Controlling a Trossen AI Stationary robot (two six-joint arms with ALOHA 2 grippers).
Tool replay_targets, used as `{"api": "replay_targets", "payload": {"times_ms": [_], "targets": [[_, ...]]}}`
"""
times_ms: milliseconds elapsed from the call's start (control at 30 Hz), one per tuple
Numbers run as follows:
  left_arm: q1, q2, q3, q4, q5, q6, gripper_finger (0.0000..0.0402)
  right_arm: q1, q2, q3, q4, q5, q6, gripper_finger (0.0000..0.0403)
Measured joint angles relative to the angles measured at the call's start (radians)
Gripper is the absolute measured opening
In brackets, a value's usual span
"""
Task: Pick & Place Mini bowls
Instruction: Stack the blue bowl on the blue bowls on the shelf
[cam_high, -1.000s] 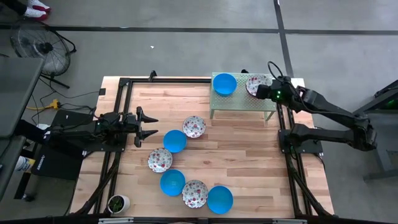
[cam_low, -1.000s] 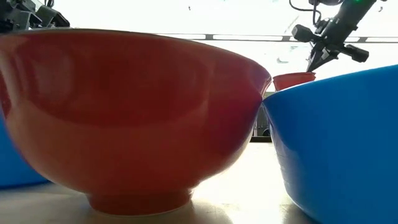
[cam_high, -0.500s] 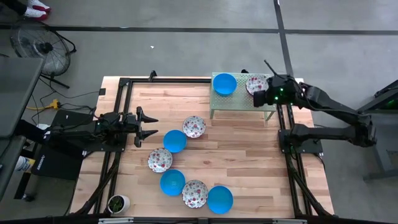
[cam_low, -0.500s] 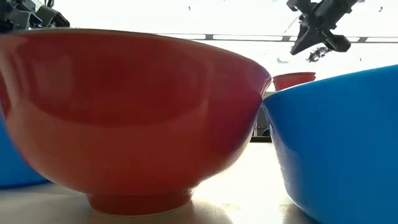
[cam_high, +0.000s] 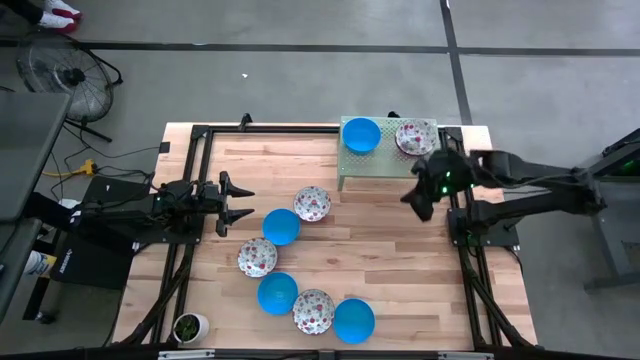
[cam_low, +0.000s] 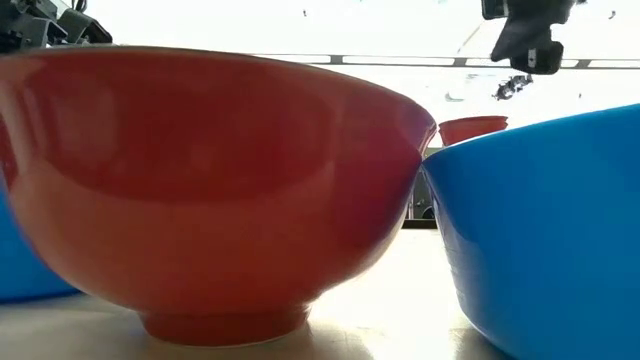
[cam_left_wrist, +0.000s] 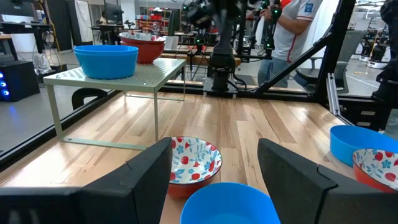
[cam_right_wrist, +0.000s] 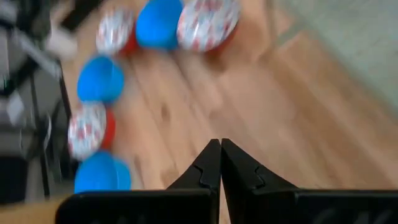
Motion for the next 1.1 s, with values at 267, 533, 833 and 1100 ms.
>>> {"api": "replay_targets", "payload": {"times_ms": [267,533,833,1100], "targets": [[0.0,0.0,0.0,0.0,0.0,0.0,0.0232,0.273,0.114,0.0,-0.068,0.04,0.082,0.0],[0.0,0.0,0.0,0.0,0.0,0.0,0.0232,0.489,0.286,0.0,-0.064,0.069,0.323,0.0],[0.0,0.0,0.0,0.0,0.0,0.0,0.0232,0.62,0.518,0.0,0.169,-0.004,0.565,0.0],[0.0,0.0,0.0,0.0,0.0,0.0,0.0232,0.658,0.688,0.056,0.268,0.003,0.607,0.0]]}}
